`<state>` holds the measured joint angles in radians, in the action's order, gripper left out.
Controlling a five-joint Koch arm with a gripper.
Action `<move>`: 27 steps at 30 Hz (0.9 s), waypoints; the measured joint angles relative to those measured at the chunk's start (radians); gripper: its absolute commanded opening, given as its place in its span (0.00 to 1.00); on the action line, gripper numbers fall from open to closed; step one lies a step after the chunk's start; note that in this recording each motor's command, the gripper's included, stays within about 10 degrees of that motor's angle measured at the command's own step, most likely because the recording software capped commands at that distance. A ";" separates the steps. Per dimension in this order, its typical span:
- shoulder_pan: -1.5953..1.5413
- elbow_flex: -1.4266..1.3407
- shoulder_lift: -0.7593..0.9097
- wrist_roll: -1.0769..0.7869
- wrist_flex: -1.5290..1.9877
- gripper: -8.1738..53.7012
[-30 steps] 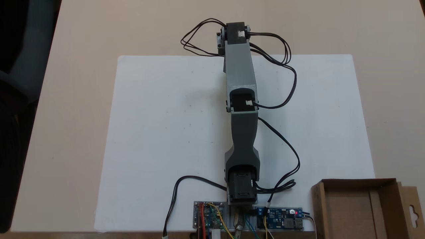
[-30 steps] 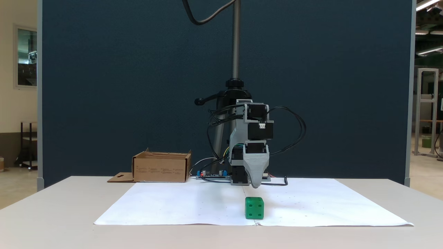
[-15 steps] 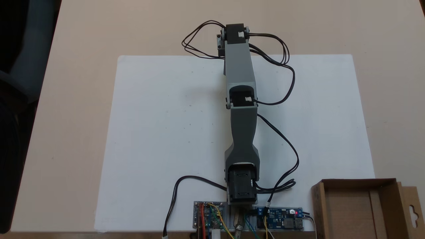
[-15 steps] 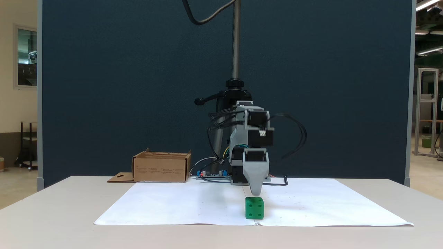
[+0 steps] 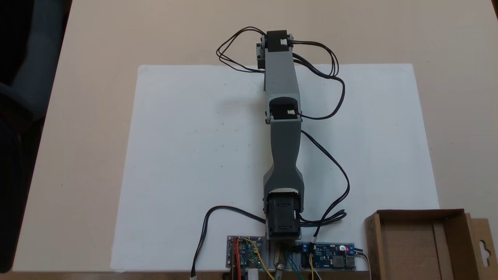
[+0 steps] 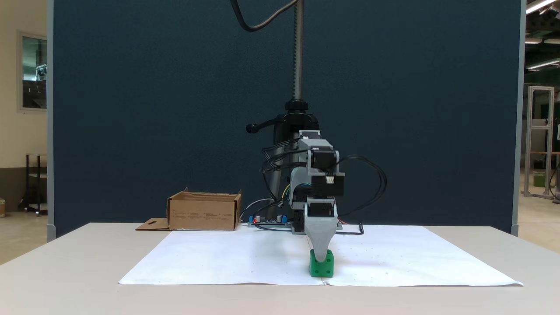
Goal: Grasp a green dice and put it in the bin.
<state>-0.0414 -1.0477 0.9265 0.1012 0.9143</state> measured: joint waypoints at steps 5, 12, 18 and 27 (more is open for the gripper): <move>0.003 0.000 -0.021 0.000 -0.014 0.80; 0.003 -0.002 -0.051 0.000 -0.026 0.80; 0.005 0.000 -0.071 0.000 -0.028 0.80; 0.006 0.006 -0.080 0.000 -0.037 0.76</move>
<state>-0.0353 -1.0416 0.8468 0.1012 0.8774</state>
